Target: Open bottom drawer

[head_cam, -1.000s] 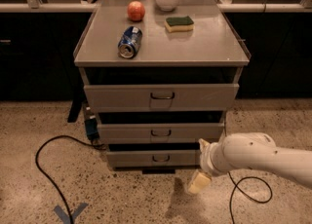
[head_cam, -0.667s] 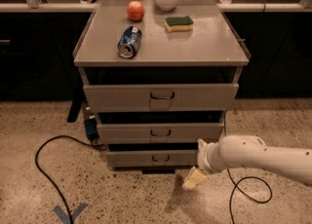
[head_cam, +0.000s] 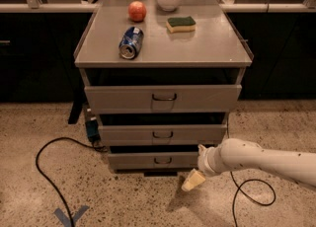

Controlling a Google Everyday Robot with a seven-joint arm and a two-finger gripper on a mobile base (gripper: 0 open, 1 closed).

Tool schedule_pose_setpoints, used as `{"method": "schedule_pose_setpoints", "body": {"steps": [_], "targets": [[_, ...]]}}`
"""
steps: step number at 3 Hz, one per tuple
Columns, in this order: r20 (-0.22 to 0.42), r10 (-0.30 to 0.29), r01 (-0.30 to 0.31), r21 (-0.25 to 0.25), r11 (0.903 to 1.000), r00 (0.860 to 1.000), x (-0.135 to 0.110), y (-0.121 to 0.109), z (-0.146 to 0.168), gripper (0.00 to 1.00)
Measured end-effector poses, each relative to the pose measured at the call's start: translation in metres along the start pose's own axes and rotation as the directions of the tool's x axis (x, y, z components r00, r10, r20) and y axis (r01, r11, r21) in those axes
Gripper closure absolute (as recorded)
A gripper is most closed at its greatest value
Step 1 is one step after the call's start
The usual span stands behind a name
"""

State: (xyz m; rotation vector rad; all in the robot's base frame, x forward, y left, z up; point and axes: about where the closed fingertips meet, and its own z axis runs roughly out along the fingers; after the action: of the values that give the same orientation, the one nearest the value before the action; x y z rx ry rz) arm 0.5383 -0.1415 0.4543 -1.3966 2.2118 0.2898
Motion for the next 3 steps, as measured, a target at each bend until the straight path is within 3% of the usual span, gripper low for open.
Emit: {"method": "schedule_pose_setpoints", "body": {"steps": [1,2,3], "targets": [[0.017,-0.006,0.007,-0.016,0.9998,1.000,0.010,0.000,0.029,0.00],[0.053,0.011,-0.008,-0.054,0.9985,0.999,0.021,-0.005,0.082,0.00],[0.091,0.064,-0.055,-0.098,0.9937,0.994,0.035,-0.008,0.140,0.00]]}}
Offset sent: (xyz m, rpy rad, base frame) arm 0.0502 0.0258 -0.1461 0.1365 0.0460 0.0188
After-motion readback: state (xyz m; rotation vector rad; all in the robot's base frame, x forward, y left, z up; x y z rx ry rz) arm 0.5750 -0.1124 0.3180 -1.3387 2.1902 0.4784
